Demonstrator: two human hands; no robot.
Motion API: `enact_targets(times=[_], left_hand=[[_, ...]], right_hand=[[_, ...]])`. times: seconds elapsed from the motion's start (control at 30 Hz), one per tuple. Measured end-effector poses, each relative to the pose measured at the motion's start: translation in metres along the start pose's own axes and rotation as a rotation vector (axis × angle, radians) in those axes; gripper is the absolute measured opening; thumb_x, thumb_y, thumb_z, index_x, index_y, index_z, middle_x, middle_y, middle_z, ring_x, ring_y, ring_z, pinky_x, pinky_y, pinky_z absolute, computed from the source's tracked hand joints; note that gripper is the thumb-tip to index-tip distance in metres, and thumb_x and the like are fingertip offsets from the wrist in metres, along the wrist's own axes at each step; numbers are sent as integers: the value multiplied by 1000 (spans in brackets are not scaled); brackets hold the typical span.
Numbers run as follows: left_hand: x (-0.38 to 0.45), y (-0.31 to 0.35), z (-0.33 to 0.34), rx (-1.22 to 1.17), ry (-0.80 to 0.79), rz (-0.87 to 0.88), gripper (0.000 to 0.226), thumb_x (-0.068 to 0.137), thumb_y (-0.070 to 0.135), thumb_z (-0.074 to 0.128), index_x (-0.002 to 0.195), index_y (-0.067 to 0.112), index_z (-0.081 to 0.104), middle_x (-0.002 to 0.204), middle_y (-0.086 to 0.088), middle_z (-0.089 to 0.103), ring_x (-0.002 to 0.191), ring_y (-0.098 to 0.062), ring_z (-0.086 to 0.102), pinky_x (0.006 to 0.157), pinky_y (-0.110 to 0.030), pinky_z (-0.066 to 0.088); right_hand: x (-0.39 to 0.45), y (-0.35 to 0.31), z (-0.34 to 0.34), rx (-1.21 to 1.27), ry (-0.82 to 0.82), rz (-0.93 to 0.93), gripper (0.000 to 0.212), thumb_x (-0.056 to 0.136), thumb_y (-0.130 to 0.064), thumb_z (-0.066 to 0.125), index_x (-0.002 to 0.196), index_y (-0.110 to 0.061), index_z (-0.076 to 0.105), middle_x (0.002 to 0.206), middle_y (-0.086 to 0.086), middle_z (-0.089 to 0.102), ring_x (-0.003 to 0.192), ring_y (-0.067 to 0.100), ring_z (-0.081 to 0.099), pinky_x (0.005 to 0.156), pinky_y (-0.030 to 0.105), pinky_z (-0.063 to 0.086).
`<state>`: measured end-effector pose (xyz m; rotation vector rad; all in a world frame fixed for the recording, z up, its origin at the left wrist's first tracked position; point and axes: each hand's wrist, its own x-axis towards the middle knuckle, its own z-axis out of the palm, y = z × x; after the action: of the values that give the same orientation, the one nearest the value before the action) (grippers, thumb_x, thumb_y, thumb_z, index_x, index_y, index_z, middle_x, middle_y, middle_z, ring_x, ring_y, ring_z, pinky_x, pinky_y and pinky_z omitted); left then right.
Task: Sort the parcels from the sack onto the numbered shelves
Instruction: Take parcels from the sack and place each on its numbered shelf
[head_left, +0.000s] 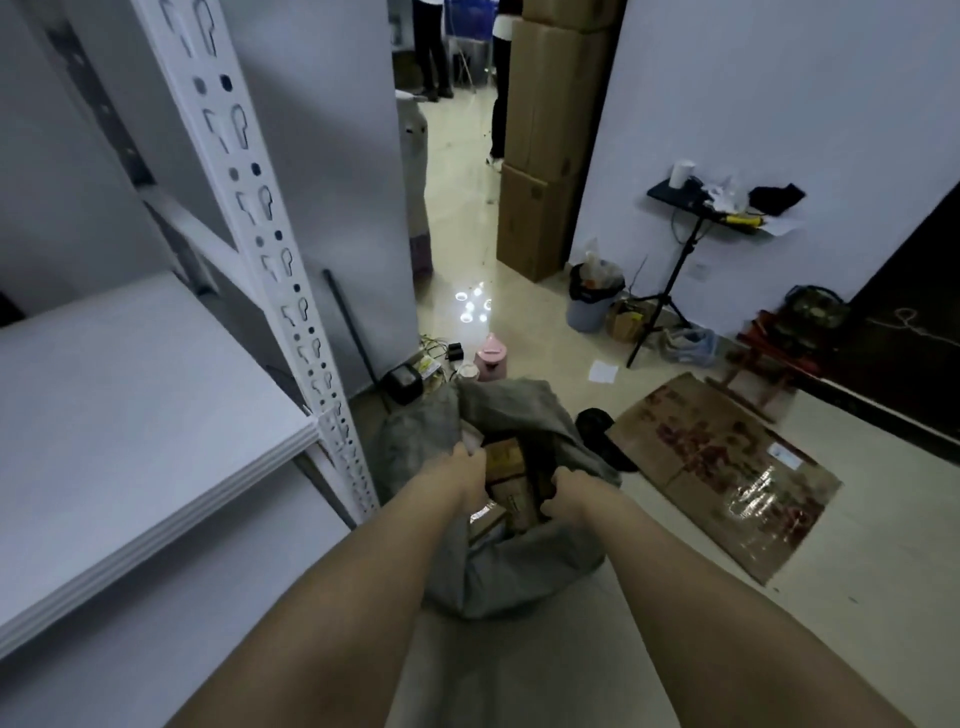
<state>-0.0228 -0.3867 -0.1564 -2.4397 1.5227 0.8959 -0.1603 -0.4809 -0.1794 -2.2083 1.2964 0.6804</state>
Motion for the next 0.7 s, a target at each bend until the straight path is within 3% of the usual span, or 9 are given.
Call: enact_targets(times=[0.17, 0.7], left_hand=[[34, 5, -11, 6, -41, -61, 64, 96, 36, 48, 149, 13, 21, 150, -14, 25, 136, -33, 30, 106, -42, 31], [198, -18, -20, 3, -126, -105, 43, 98, 24, 45, 137, 7, 43, 140, -15, 43, 126, -29, 44, 103, -34, 35]], right_hand=[[43, 11, -20, -53, -70, -65, 58, 95, -39, 49, 143, -12, 31, 140, 12, 43, 123, 30, 48, 102, 41, 43], [187, 6, -67, -103, -154, -96, 59, 94, -46, 50, 140, -13, 37, 138, 11, 46, 123, 29, 48, 100, 39, 43]])
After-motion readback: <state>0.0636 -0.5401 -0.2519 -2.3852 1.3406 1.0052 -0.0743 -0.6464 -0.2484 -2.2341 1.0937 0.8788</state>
